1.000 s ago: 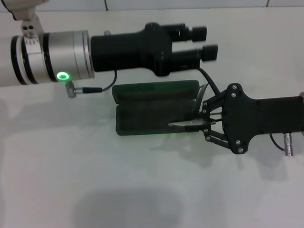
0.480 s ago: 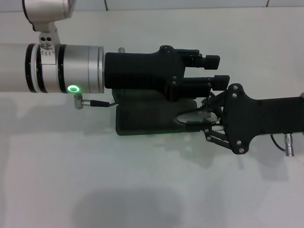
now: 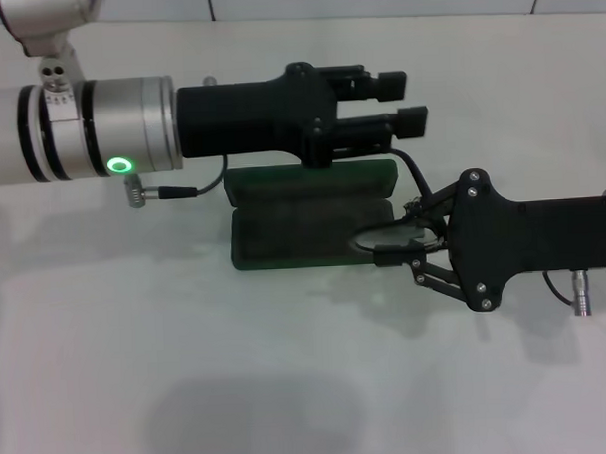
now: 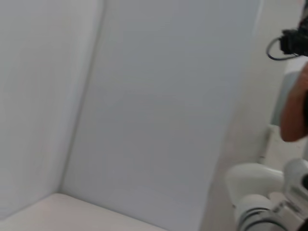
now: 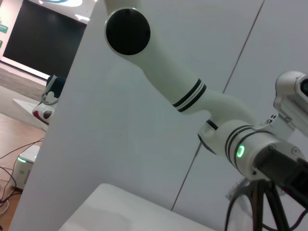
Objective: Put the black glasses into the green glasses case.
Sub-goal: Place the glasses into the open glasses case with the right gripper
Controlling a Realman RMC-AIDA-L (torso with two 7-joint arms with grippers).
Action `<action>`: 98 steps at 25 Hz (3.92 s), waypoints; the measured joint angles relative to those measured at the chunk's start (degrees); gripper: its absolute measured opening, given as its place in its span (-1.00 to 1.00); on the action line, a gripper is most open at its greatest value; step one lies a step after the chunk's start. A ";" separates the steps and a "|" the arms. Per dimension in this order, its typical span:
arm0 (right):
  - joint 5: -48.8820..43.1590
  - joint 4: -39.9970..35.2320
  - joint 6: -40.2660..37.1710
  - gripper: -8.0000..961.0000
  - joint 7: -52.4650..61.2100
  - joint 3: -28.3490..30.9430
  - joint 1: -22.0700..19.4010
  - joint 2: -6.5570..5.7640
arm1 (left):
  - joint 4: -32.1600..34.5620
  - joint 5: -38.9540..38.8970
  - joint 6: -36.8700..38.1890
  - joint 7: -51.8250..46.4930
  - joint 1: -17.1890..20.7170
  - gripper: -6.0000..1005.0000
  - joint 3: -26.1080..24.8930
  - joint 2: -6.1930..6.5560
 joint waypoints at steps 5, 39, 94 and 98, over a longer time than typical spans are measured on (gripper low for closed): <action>0.00 -0.84 -0.59 -0.75 -0.26 0.00 -0.62 0.06 | -0.04 -0.04 -0.33 0.88 1.02 0.14 -1.24 0.27; -0.24 -7.67 -6.83 -0.75 -0.33 0.00 -0.66 -0.24 | 0.74 3.79 0.64 4.75 1.91 0.14 -4.95 -0.62; 1.49 -28.31 68.83 -0.65 12.55 -46.79 -8.84 0.35 | -3.77 -11.88 0.46 13.05 7.81 0.14 -15.57 -0.20; 1.46 -28.30 69.39 -0.62 13.34 -47.58 -8.46 0.34 | -3.77 -11.77 0.44 13.31 7.81 0.14 -15.53 -0.27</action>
